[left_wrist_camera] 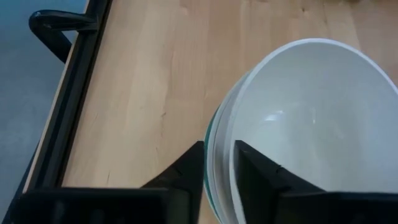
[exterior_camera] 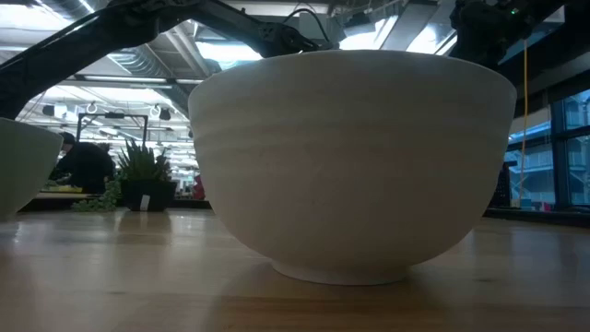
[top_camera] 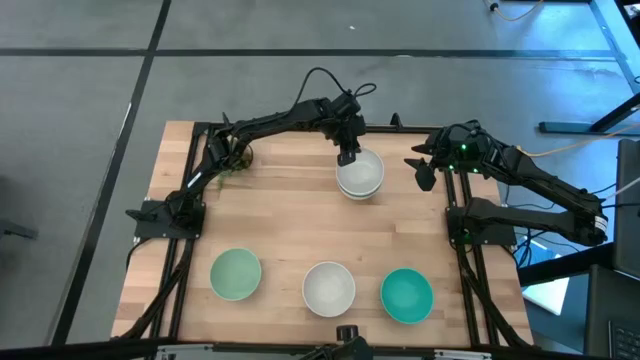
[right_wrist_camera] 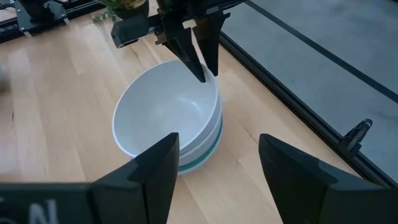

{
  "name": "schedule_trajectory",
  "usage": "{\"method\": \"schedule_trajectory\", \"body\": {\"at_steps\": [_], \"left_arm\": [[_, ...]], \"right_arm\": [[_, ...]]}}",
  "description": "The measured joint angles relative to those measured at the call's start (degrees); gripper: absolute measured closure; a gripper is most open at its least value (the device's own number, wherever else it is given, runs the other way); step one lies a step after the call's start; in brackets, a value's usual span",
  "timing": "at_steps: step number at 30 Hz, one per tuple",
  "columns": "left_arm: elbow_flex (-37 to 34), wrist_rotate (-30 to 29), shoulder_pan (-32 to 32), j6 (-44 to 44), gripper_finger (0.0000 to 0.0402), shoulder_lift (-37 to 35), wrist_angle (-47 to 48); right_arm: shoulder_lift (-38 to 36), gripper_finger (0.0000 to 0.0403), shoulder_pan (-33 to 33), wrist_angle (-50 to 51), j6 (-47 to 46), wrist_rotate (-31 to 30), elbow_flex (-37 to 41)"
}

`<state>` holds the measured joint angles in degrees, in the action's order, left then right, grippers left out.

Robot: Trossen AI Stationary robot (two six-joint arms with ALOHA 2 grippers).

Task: Nest bowls inside each other
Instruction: Stack the top white bowl on top of the white bowl, then stack the blue bowl on top of the white bowl

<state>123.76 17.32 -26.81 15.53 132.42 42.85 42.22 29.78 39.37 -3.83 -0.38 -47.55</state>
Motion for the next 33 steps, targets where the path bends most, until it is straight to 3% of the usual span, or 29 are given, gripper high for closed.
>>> {"method": "schedule_trajectory", "body": {"at_steps": [7,10,17,22,27,33], "left_arm": [[0.0,1.9,-0.2,0.6,0.0220,0.0,-0.5],[0.0,0.5,-0.2,1.6,0.0198,-0.5,-1.9],[0.0,4.1,-1.2,3.5,0.0196,-6.9,-5.8],[0.0,13.5,-2.9,4.2,0.0195,-13.3,-4.9],[0.1,25.6,-3.9,5.2,0.0195,-17.7,-0.7],[0.0,29.0,-2.0,11.1,0.0196,-20.4,8.9]], "right_arm": [[0.0,0.0181,0.0,0.0,0.0,0.0,0.0],[0.0,0.0181,0.0,0.0,0.0,-0.1,0.0],[-1.7,0.0181,0.0,0.1,1.2,-0.2,0.0],[-6.3,0.0181,0.0,2.3,0.4,-0.2,0.0],[-11.7,0.0181,0.0,6.6,-2.8,-0.2,0.0],[-16.3,0.0181,0.0,10.7,-6.4,-0.2,0.0]]}}
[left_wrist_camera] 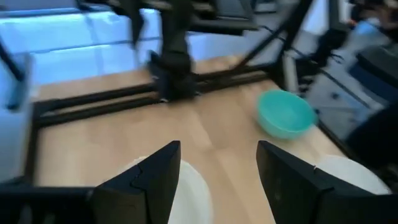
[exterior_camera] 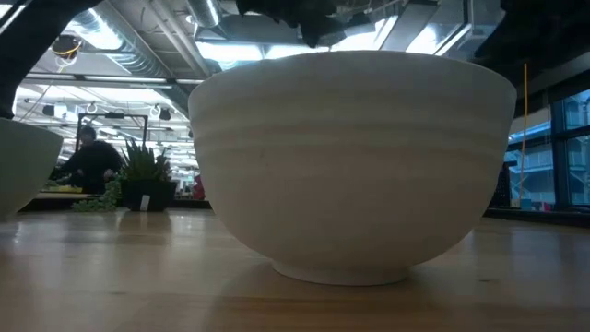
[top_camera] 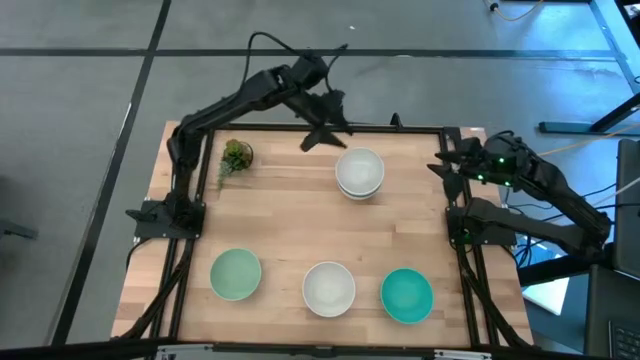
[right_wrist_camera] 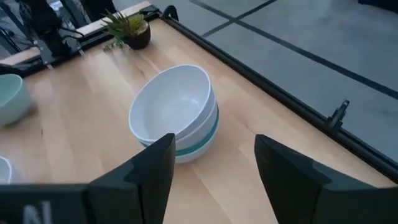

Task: Nest bowls inside each other
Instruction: Stack the blue bowl on top of the white bowl

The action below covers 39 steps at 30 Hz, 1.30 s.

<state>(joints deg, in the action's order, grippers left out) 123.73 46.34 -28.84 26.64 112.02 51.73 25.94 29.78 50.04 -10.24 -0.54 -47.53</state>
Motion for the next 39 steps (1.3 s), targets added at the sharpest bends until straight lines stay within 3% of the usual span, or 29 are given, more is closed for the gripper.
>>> {"method": "schedule_trajectory", "body": {"at_steps": [6,11,20,22,26,30,33,39], "left_arm": [[0.0,12.6,1.7,5.7,0.0196,-1.7,6.6],[0.0,10.4,3.0,11.3,0.0195,-3.4,13.3],[0.0,7.3,0.4,10.3,0.0197,-4.7,20.5],[0.0,3.3,0.0,8.1,0.0195,-5.3,20.5],[0.0,-11.7,-0.4,0.8,0.0194,-7.2,18.9],[-2.7,-19.2,-0.2,-3.8,0.0194,-10.8,14.5],[-11.5,-27.1,0.2,-8.7,0.0194,-16.3,5.6],[-36.4,-32.8,0.8,-14.4,0.0194,-32.3,-12.4]], "right_arm": [[-2.1,0.0181,0.0,0.7,-1.4,0.0,0.0],[-2.1,0.0181,0.0,0.7,-1.6,0.0,0.0],[-2.1,0.0181,0.0,0.4,-1.5,0.0,0.0],[-2.1,0.0181,0.0,0.5,-1.5,0.1,0.0],[-2.1,0.0181,0.0,1.2,-1.4,0.1,0.0],[-2.1,0.0181,0.0,1.3,-0.9,-0.1,0.0],[-2.1,0.0181,0.0,1.3,-0.3,-0.8,0.0],[-2.1,0.0181,0.0,1.1,0.0,-0.9,0.0]]}}
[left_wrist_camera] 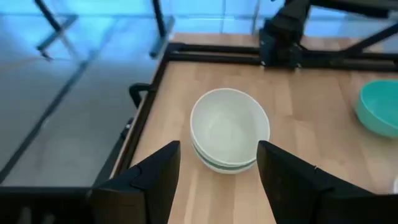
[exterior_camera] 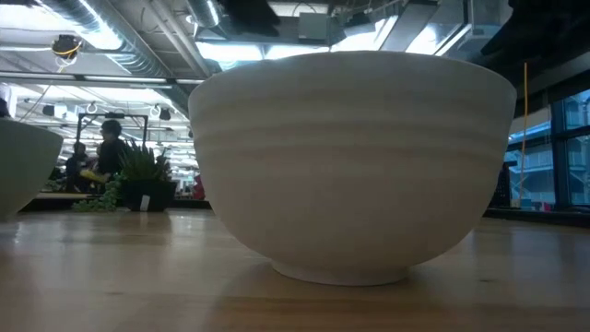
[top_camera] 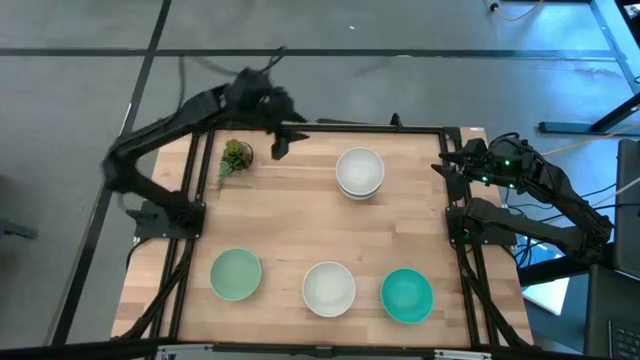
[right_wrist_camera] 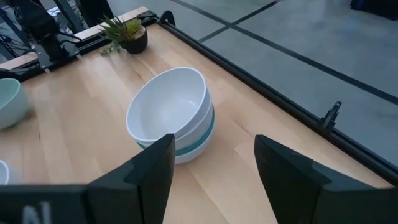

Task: Nest bowls inside each other
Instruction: Stack the blue bowl on top of the white bowl

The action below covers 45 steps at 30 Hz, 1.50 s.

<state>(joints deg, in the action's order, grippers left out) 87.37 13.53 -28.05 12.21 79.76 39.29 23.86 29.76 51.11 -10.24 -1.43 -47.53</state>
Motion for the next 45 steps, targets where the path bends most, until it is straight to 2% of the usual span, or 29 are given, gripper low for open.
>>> {"method": "schedule_trajectory", "body": {"at_steps": [4,10,15,22,27,32,38,45], "left_arm": [[-15.0,-6.1,1.4,-4.2,0.0194,-10.6,-7.7],[-35.3,-11.4,6.4,-11.2,0.0194,-25.9,-20.5],[-45.2,-15.0,11.9,-13.6,0.0194,-33.8,-27.2],[-49.7,-19.9,17.9,-19.8,0.0194,-37.3,-27.2],[-52.4,-20.3,21.0,-25.1,0.0194,-37.2,-27.0],[-53.1,-20.3,22.6,-29.6,0.0194,-37.0,-27.0],[-53.1,-20.3,23.3,-29.9,0.0194,-37.0,-27.0],[-53.1,-19.9,23.3,-30.1,0.0194,-37.0,-27.0]], "right_arm": [[0.0,0.0181,0.0,-0.8,-0.1,0.0,0.0],[0.0,0.0181,0.0,-1.3,-1.3,0.0,0.3],[0.0,0.0181,0.0,-5.4,-1.7,3.6,4.4],[0.0,0.0181,0.0,-16.4,-3.3,10.9,13.5],[0.0,0.0181,0.0,-21.4,-3.3,15.1,17.2],[-0.1,0.0181,0.0,-21.6,-3.2,16.1,17.0],[-0.2,0.0181,0.0,-20.4,-3.9,24.2,16.9],[-0.1,0.0181,-3.5,-8.5,-7.2,25.7,16.8]]}}
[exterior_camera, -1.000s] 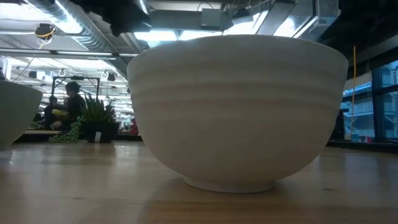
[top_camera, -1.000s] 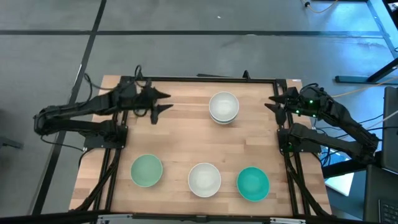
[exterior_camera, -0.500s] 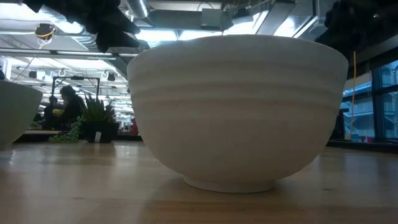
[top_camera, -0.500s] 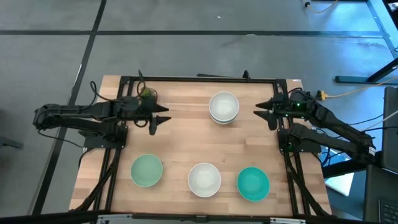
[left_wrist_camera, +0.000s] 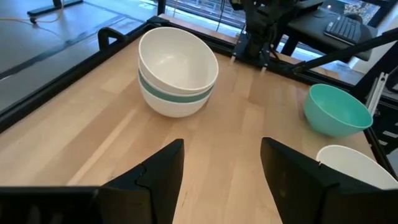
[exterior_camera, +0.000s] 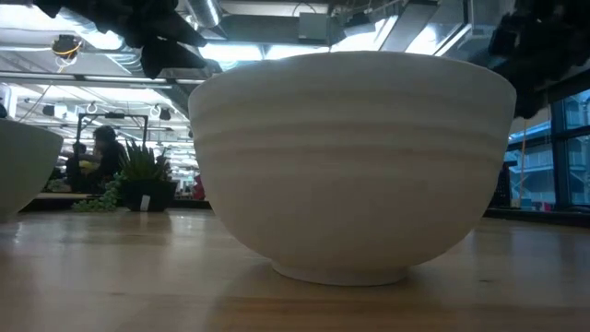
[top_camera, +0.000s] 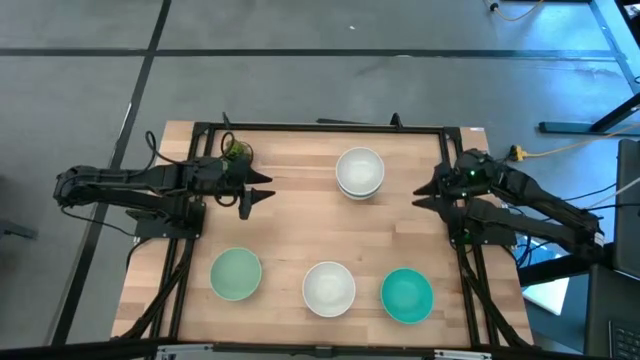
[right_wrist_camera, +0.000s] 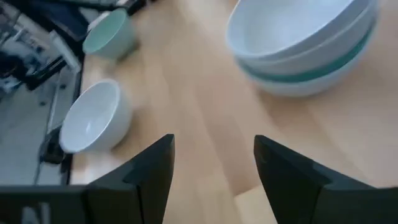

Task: Nest bowls inside each other
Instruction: Stack the blue bowl on top of the white bowl

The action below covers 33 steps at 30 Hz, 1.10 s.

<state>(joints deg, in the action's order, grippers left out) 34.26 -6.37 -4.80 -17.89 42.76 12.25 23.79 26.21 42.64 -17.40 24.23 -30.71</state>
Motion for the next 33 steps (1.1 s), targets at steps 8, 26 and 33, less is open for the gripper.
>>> {"method": "schedule_trajectory", "body": {"at_steps": [8,26,33], "left_arm": [[0.0,0.0,0.0,0.2,0.0194,0.0,0.0],[0.0,0.0,0.0,-0.1,0.0194,0.0,0.1],[0.0,-0.4,0.0,-0.2,0.0194,0.0,0.1]], "right_arm": [[2.4,0.0221,-12.7,3.9,-3.6,-5.7,-5.6],[20.3,0.0256,-42.2,-3.1,-18.1,-9.6,-8.0],[27.5,0.0256,-45.0,-3.6,-23.0,-7.8,-8.0]]}}
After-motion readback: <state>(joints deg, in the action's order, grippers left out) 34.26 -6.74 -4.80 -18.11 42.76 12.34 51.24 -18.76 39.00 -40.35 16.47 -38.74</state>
